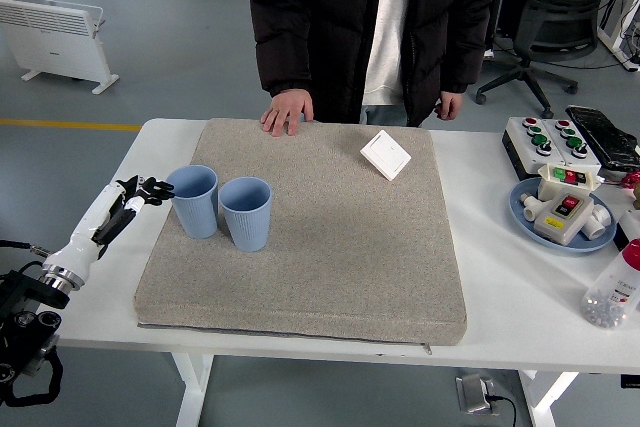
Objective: Push cup pick cup insert cup
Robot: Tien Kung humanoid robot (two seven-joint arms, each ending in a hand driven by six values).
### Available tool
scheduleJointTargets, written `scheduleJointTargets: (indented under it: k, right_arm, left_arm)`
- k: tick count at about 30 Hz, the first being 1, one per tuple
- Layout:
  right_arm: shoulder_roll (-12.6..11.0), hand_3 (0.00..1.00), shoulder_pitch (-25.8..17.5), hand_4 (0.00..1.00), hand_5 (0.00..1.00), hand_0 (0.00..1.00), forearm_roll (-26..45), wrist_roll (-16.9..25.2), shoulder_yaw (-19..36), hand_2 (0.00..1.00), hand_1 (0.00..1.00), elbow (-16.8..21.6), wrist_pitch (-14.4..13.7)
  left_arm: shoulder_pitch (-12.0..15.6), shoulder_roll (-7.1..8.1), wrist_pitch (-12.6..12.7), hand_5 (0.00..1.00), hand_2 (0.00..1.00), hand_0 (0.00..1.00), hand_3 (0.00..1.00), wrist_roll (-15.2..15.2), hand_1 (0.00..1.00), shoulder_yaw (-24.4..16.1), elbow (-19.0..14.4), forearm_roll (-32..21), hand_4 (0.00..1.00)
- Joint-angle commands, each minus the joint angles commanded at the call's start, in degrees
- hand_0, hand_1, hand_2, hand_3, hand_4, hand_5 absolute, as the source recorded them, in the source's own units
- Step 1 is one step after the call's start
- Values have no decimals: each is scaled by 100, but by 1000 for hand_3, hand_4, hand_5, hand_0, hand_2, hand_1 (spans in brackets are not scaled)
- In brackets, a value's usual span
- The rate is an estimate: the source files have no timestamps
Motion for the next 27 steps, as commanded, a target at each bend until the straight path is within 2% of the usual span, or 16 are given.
scheduleJointTargets:
  k: [5,6,7,11,12,14,16,17,18,20,23,24,27]
  right_arm:
    - [-12,586,-19,153,535,782,-5,-4,5,755,702,0,-3]
    - [-13,586,-20,153,536,782,-7,-5,5,752,701,0,-3]
    - [-15,586,-20,153,536,782,-5,-6,6,752,701,0,-4]
    - [-22,586,-31,153,536,782,-1,-12,-6,752,701,0,-9]
    - [-23,586,-31,153,535,782,-5,-13,-6,750,701,0,-10]
    - [-25,586,-33,153,535,782,-15,-12,-10,750,701,0,-15]
    - [-27,586,-34,153,535,782,-18,-12,-13,750,701,0,-20]
    - [-28,586,-39,153,535,782,-3,-10,-19,750,701,0,-24]
    - [-28,586,-40,153,534,782,5,-9,-22,747,700,0,-27]
    - [-28,586,-37,153,534,782,11,-9,-24,747,700,0,-31]
    - [-25,586,-26,153,534,782,17,-11,-41,747,700,0,-39]
    - [-25,586,-26,154,535,782,17,-12,-42,746,700,0,-39]
    - [-23,586,-17,154,535,782,31,-8,-58,746,700,0,-45]
  left_arm:
    - [-10,252,197,962,557,494,563,-96,574,-170,-702,24,620]
    - [-17,270,208,797,599,538,594,-98,611,-180,-780,38,749]
    - [-83,324,243,797,599,538,594,-68,611,-195,-917,155,749]
    - [-435,513,148,797,599,538,594,431,611,-199,-1390,980,749]
    - [-524,539,133,729,809,783,732,543,782,-179,-1451,1241,861]
    - [-733,590,95,729,809,783,732,642,782,-51,-1512,1718,861]
    - [-960,604,68,729,809,783,732,749,782,108,-1528,2202,861]
    - [-1093,585,-37,729,809,783,732,863,782,209,-1503,2461,861]
    - [-1193,563,-123,707,930,880,845,950,879,277,-1471,2684,926]
    - [-1374,512,-319,707,930,880,845,1116,879,381,-1398,3084,926]
    - [-1765,345,-680,707,930,880,845,1379,879,675,-1079,3856,926]
    - [-1796,334,-706,685,977,912,907,1397,915,696,-1054,4042,960]
    - [-2110,197,-1013,685,977,912,907,1525,915,964,-707,4679,960]
